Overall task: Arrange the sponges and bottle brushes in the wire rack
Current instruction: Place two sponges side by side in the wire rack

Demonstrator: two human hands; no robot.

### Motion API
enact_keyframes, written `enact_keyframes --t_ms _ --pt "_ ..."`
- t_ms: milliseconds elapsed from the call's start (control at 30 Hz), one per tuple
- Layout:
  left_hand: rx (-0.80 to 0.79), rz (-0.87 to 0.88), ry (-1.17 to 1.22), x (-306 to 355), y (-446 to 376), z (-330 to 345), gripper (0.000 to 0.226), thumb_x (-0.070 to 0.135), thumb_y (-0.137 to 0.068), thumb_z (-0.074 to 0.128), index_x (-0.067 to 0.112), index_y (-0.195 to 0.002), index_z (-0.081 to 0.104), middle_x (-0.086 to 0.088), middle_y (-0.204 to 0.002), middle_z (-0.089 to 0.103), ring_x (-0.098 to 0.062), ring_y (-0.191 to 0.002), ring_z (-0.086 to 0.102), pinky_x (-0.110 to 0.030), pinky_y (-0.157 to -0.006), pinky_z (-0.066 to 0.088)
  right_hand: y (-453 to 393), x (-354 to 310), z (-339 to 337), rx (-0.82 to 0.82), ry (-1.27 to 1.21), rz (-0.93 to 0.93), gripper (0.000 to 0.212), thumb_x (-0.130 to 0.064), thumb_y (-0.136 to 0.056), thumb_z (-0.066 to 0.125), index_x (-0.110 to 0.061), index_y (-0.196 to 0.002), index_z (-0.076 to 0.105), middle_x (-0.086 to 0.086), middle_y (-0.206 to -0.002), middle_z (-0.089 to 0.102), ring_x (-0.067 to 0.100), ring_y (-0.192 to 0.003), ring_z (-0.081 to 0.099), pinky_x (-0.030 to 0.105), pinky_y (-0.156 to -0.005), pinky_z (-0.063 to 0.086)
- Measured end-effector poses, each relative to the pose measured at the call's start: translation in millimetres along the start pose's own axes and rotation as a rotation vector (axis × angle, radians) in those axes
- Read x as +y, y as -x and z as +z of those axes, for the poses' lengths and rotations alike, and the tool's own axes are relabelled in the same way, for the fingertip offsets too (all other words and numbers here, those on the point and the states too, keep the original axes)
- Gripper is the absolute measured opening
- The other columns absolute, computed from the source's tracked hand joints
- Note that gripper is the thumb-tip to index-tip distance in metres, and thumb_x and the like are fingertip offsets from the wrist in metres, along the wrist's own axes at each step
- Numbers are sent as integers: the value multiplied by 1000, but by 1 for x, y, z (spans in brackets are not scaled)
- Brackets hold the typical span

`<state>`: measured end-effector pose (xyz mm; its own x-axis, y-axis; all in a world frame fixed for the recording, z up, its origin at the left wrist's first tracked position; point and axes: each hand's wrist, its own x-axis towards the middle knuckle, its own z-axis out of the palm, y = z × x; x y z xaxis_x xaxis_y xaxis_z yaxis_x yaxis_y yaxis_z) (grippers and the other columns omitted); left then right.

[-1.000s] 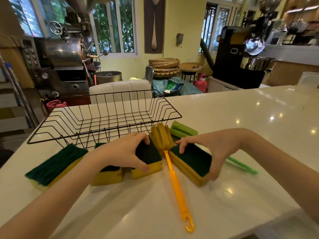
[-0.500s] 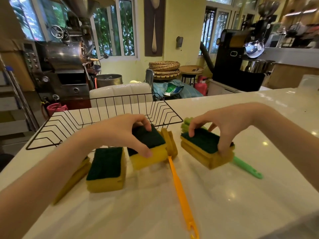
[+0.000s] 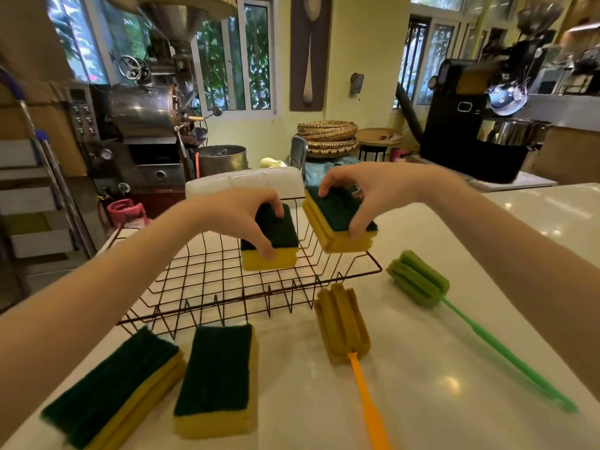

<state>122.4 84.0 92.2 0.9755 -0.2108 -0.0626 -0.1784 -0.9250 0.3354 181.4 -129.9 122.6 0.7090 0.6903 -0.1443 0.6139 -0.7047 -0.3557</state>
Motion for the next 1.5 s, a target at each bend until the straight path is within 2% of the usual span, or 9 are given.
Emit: enact_keyframes --t_ms 133,233,333,433,567,833,1100,1333,1500 --pt "-47 -73 28 -28 -26 13 65 17 -66 77 21 -120 41 3 -110 39 -15 -99 42 -15 -64 39 -43 4 13 49 63 11 72 -26 -63 80 -32 -124 40 -7 -116 36 17 -106 43 26 -78 45" --pt "-80 -102 35 -48 -40 27 67 15 -67 76 19 -122 38 0 -111 41 -16 -97 43 -16 -64 41 -70 8 26 23 69 3 75 -25 -63 80 -30 -125 40 -6 -114 36 15 -103 41 20 -67 42" --pt "-102 -136 19 -64 -49 38 67 15 -70 75 17 -124 36 -8 -123 46 -17 -100 44 -26 -78 46 -90 10 39 1 69 -7 75 -21 -64 80 -27 -127 39 -6 -113 36 15 -102 40 18 -63 39" --pt "-127 -149 -5 -72 -54 42 67 15 -72 73 15 -126 35 -10 -128 46 -18 -103 45 -30 -85 45 -107 11 50 -37 109 7 75 -18 -65 78 -24 -128 38 1 -122 41 16 -102 39 26 -73 42" --pt "-134 -128 -12 -73 -58 43 66 18 -72 72 14 -127 35 -10 -126 47 -17 -100 45 -30 -86 45 -123 10 62 -122 150 26 74 -17 -66 78 -22 -128 37 7 -129 44 18 -102 42 30 -76 42" --pt "-129 -94 4 -74 -61 46 62 22 -73 72 16 -123 37 -1 -108 44 -17 -96 47 -25 -76 43 -138 10 72 -196 121 46 73 -22 -68 76 -22 -129 36 1 -115 41 20 -101 44 32 -81 41" --pt "-127 -74 16 -73 -55 48 59 24 -77 68 16 -126 35 -7 -120 48 -16 -97 47 -26 -79 43 -137 9 74 -208 137 65 77 -23 -69 76 -22 -132 33 3 -121 42 19 -100 43 32 -82 40" --pt "-244 -94 22 -60 -31 27 67 30 -83 60 21 -138 24 -6 -141 40 -20 -120 43 -30 -96 36 -118 1 74 -87 105 0 82 -26 -70 75 -20 -138 30 8 -142 41 25 -125 42 36 -96 40" --pt "-67 -39 69 -50 19 15 69 39 -83 56 33 -140 16 3 -149 31 -14 -133 31 -32 -104 29 -82 -30 73 97 -18 -148 79 -29 -78 69 -22 -142 24 1 -150 32 20 -133 34 30 -101 32"
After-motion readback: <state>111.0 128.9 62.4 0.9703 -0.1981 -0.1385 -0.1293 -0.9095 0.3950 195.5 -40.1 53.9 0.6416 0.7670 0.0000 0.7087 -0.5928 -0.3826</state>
